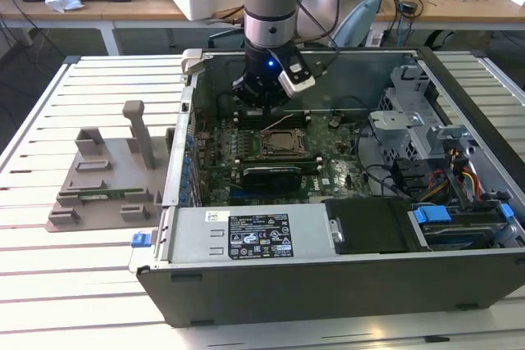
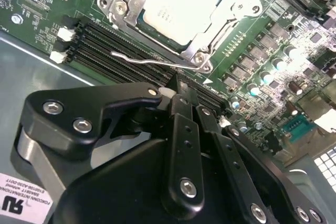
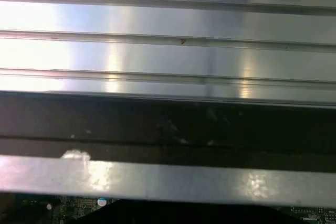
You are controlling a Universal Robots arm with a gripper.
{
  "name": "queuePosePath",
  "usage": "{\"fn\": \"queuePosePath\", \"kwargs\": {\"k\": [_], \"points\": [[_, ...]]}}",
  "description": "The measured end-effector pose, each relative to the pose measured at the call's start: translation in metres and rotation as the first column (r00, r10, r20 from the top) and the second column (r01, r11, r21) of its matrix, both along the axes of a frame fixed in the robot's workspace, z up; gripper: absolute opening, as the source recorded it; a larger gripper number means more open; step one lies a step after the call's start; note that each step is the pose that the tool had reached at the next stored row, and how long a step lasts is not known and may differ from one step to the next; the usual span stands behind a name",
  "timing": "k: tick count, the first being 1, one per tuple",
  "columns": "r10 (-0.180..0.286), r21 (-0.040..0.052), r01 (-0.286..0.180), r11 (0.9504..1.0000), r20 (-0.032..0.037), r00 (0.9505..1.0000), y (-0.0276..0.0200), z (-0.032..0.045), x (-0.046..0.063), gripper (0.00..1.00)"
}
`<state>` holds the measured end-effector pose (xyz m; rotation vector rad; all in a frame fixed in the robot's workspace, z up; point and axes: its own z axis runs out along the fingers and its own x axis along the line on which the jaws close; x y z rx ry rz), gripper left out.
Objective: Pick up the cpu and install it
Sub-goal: 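Install the first cpu locking lever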
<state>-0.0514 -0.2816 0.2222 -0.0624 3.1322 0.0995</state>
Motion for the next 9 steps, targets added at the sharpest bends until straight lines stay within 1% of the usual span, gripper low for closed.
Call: {"fn": "queuePosePath", "kwargs": {"k": [5,9], "points": [[0.000,0.0001,0.000,1.0000,-0.0007,1.0000,0.0000,-0.0021,0.007,0.11],[0.000,0.0001,0.000,1.0000,-0.0022,1.0000,0.0002,-0.0055,0.013,0.11]]}}
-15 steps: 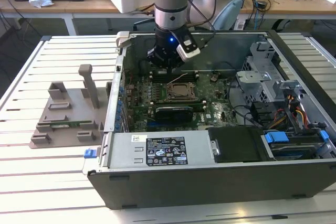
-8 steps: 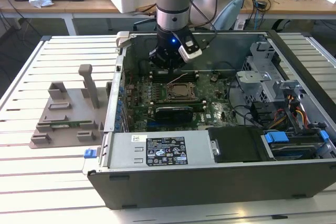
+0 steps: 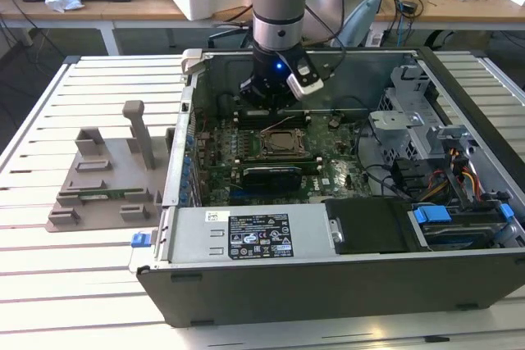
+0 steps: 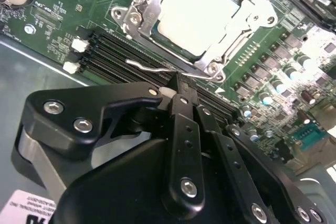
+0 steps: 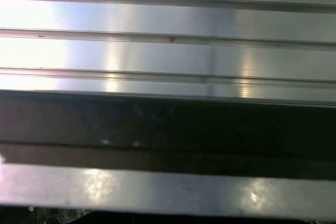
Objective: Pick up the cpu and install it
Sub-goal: 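Install the first cpu locking lever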
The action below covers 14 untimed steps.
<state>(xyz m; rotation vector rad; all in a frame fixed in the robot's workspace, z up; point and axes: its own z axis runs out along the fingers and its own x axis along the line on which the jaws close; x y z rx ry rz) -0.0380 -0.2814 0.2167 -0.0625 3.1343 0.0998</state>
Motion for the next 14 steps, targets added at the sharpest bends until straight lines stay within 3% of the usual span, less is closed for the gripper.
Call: {"fn": "queuePosePath", "kwargs": {"k": [14], "points": [[0.000,-0.0011,0.000,1.0000,-0.0046,1.0000,0.0002,-0.0092,0.022,0.11]]}}
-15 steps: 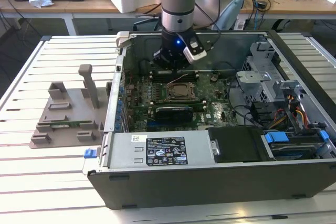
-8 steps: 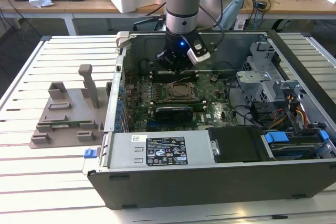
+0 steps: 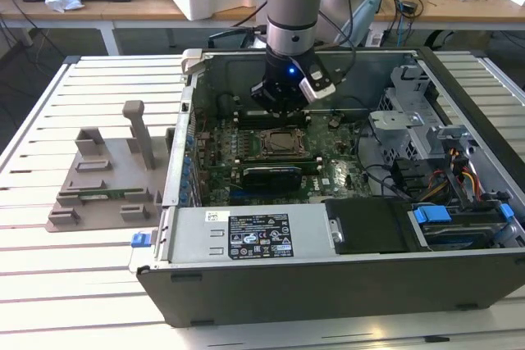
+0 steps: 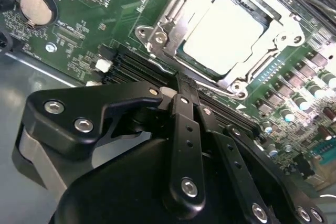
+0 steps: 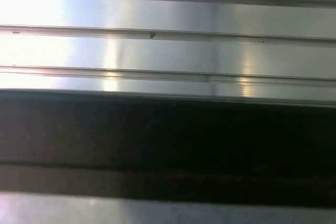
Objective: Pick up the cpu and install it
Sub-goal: 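Install the first cpu locking lever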
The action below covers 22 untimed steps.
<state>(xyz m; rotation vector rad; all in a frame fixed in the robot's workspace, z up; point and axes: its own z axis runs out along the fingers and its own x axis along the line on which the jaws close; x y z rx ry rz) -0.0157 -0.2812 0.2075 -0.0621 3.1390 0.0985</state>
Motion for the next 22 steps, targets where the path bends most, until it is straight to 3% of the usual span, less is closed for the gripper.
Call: {"fn": "queuePosePath", "kwargs": {"k": [6,11,17,19,22], "points": [[0.000,-0.0002,0.000,1.0000,-0.0013,1.0000,-0.0003,-0.0030,0.007,0.11],[0.000,0.0000,0.000,1.0000,-0.0013,1.0000,-0.0052,-0.0040,0.008,0.11],[0.000,0.0010,0.000,1.0000,-0.0011,1.0000,-0.0040,-0.0065,0.010,0.11],[0.000,0.0022,0.000,1.0000,-0.0004,1.0000,-0.0037,-0.0043,0.010,0.11],[0.001,0.0012,-0.001,1.0000,-0.0011,1.0000,-0.0040,0.0055,0.010,0.11]]}}
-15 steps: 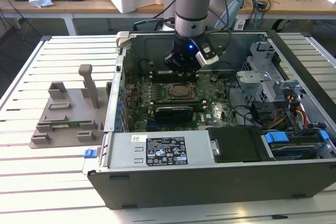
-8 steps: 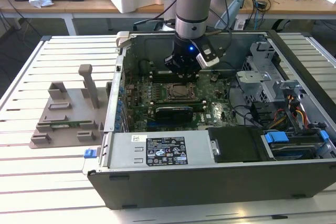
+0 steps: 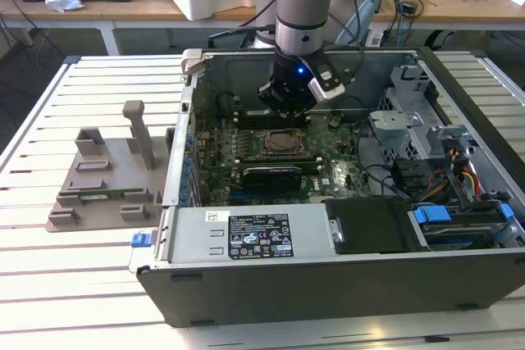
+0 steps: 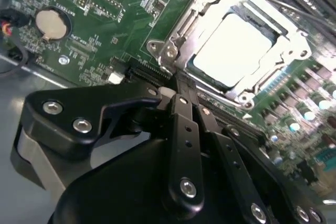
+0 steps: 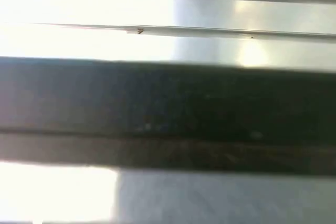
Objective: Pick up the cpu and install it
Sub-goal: 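Install the first cpu locking lever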
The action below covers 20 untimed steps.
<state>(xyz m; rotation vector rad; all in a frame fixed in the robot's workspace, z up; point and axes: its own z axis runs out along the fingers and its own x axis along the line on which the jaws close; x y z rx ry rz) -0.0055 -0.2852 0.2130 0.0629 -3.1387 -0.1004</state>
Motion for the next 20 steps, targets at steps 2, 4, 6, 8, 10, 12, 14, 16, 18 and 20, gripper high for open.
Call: {"fn": "queuePosePath", "kwargs": {"k": [2,4,6,8,10,12,14,16,18,20], "points": [[0.000,-0.0041,0.000,1.0000,0.0001,1.0000,-0.0025,0.0024,0.000,0.11],[0.000,-0.0302,0.000,0.9995,-0.0001,1.0000,-0.0110,0.0029,0.000,0.11],[0.000,-0.0449,0.000,0.9990,0.0000,1.0000,-0.0187,0.0029,0.000,0.11],[0.000,-0.0518,0.000,0.9987,0.0000,1.0000,-0.0258,0.0029,0.000,0.11],[0.000,-0.0535,0.000,0.9986,-0.0001,1.0000,-0.0319,0.0029,0.000,0.11],[0.000,-0.0536,0.000,0.9986,-0.0002,1.0000,-0.0374,0.0040,0.000,0.11],[0.000,-0.0535,0.000,0.9986,-0.0001,1.0000,-0.0376,0.0089,0.000,0.11],[0.000,-0.0535,0.000,0.9986,0.0000,1.0000,-0.0376,0.0213,0.000,0.11],[0.000,-0.0536,0.000,0.9986,-0.0001,1.0000,-0.0376,0.0288,0.000,0.11],[0.000,-0.0535,0.000,0.9986,-0.0001,1.0000,-0.0376,0.0327,0.000,0.11]]}}
